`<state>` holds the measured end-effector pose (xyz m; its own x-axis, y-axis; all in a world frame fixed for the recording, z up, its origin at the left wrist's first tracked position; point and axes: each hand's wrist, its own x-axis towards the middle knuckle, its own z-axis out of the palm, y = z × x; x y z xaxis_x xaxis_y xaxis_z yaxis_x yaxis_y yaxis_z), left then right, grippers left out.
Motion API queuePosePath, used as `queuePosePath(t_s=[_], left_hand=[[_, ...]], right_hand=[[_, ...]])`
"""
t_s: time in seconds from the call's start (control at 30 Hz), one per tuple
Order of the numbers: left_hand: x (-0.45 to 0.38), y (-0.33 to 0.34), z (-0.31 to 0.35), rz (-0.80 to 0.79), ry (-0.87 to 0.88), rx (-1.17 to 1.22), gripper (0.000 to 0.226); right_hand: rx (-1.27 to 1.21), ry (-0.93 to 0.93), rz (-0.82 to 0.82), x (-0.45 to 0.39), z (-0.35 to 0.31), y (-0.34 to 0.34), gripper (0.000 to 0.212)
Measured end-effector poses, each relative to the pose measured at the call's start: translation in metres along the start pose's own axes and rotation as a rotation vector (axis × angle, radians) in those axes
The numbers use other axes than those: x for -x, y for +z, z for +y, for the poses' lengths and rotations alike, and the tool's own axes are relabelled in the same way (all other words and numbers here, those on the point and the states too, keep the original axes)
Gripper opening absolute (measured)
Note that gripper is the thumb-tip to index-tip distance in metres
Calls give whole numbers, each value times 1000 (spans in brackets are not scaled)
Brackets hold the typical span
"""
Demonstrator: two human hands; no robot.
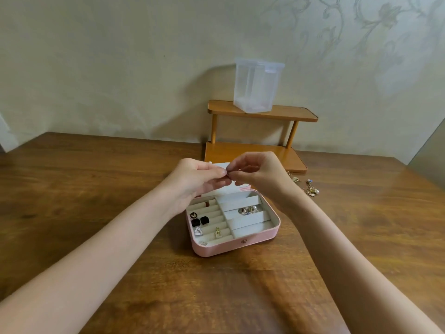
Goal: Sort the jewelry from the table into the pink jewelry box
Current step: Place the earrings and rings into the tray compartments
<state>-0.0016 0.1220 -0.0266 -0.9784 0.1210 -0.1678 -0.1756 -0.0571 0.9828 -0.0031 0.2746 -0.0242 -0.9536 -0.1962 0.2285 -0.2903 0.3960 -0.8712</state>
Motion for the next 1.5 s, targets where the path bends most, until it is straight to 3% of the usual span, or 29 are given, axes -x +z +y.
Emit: queuePosePath(t_s=[0.13, 0.27, 0.37, 0.63, 0.87, 1.1, 1.2, 1.33, 1.5], left_hand=[[5, -10, -2, 31, 12, -52, 7], [16, -23, -8, 9, 98, -229, 4], [28, -28, -12, -78, 55, -333, 3], [43, -34, -18, -94, -3, -538, 2], [45, -36, -18, -87, 12, -580, 6], [51, -34, -14, -164, 27, -704, 10], [51, -36, -13, -131, 23, -627, 6], [53, -37, -15, -156, -60, -254, 13], [49, -32, -19, 4, 150, -365, 7]], right_hand=[[35, 19, -10, 2, -6, 10, 13], [-274, 268, -45, 12, -5, 10, 17], [-221, 371, -145, 18, -1, 15, 30], [111, 327, -333, 26, -14, 22, 16], [196, 315, -365, 26, -16, 24, 3], [213, 301, -416, 27, -17, 27, 6], [119, 327, -390, 27, -14, 23, 8], [-198, 398, -273, 27, -6, 20, 9], [-268, 438, -218, 28, -4, 25, 10]])
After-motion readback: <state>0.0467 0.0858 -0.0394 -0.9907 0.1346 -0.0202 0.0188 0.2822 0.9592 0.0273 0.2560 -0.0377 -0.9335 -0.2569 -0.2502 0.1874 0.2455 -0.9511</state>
